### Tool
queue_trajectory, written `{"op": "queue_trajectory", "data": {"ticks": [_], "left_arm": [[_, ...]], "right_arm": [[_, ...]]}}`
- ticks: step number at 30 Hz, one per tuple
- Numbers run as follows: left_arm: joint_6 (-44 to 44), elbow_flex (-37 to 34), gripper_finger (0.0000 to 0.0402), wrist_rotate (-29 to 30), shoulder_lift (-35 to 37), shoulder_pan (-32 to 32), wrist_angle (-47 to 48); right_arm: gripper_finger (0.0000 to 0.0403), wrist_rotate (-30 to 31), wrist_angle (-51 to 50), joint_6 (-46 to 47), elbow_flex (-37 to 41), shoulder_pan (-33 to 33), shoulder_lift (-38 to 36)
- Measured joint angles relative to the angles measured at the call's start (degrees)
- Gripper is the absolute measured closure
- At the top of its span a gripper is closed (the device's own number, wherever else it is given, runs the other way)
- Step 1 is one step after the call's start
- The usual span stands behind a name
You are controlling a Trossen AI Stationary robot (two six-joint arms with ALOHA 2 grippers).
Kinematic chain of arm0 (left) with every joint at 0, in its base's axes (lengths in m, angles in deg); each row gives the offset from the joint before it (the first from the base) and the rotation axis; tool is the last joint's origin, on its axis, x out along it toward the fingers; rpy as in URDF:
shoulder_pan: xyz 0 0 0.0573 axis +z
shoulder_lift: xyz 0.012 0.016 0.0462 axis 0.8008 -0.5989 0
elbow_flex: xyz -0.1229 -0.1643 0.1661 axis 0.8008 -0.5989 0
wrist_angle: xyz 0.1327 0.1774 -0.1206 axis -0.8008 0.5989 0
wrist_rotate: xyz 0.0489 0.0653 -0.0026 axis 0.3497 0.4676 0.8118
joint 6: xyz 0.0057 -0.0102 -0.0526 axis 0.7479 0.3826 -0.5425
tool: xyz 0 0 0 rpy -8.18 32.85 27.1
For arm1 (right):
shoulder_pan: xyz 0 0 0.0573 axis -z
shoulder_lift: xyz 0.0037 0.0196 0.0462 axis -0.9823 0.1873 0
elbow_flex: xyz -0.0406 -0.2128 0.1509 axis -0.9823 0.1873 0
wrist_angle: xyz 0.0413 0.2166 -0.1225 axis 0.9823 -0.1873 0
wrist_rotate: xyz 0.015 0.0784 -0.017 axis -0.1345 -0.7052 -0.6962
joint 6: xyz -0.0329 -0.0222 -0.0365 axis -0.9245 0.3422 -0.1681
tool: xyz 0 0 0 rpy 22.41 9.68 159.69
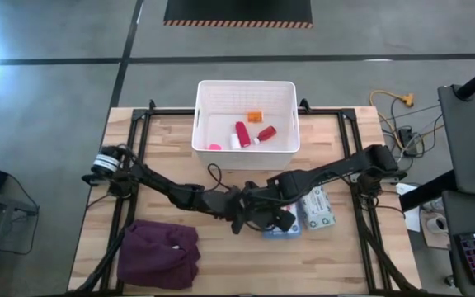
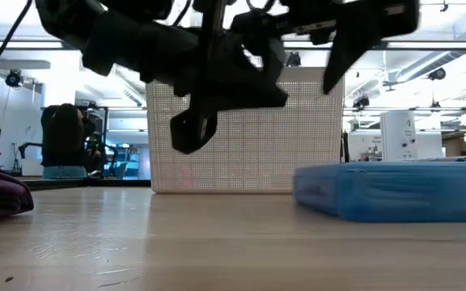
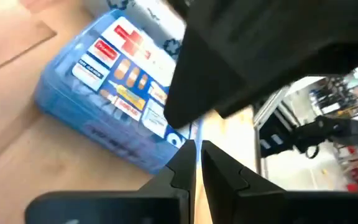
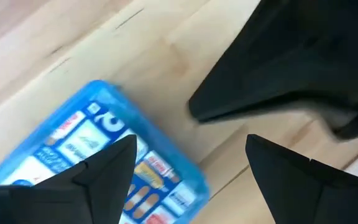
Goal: Pick & place medical supplies in basket/bin
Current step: Put the blue first aid kit box into the white bin
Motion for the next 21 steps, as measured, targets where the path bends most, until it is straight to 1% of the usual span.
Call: {"op": "queue_trajectory", "data": {"ticks": [3,4,5,7,10,13,17,21], "left_arm": [[-0.8,-0.1,0.0394,0.2,-0.3,-0.1,1.0],[-1.5,0.0,0.0394,0.5,-0.3,-0.1,1.4],[-2.3,0.1,0.0394,1.2,-0.2,-0.3,2.1],[-3.0,0.2,0.0394,1.3,-0.1,-0.5,3.4],[-3.2,0.2,0.0394,1.3,-0.2,-0.7,4.8],[-3.2,1.3,0.0394,1.2,-0.2,-0.6,4.2],[-1.7,2.4,0.0394,1.2,-0.1,0.3,4.4],[-1.3,3.2,0.0394,1.0,-0.1,0.7,4.6]], "right_arm": [[0.0112,0.8,-1.9,3.3,1.3,0.0,0.3],[0.0113,2.3,-2.7,5.7,1.5,0.0,0.6],[0.0114,4.6,-2.9,8.9,1.6,-0.1,0.7],[0.0115,7.2,-5.1,15.4,1.5,0.0,-0.4],[0.0116,7.3,-9.9,27.4,3.0,0.0,-3.1],[0.0123,4.7,-11.7,41.5,7.9,-0.8,-6.4],[0.0152,-0.2,-7.3,63.5,17.0,-4.0,-12.4],[0.0208,-0.6,3.4,81.7,25.2,-7.6,-15.8]]}}
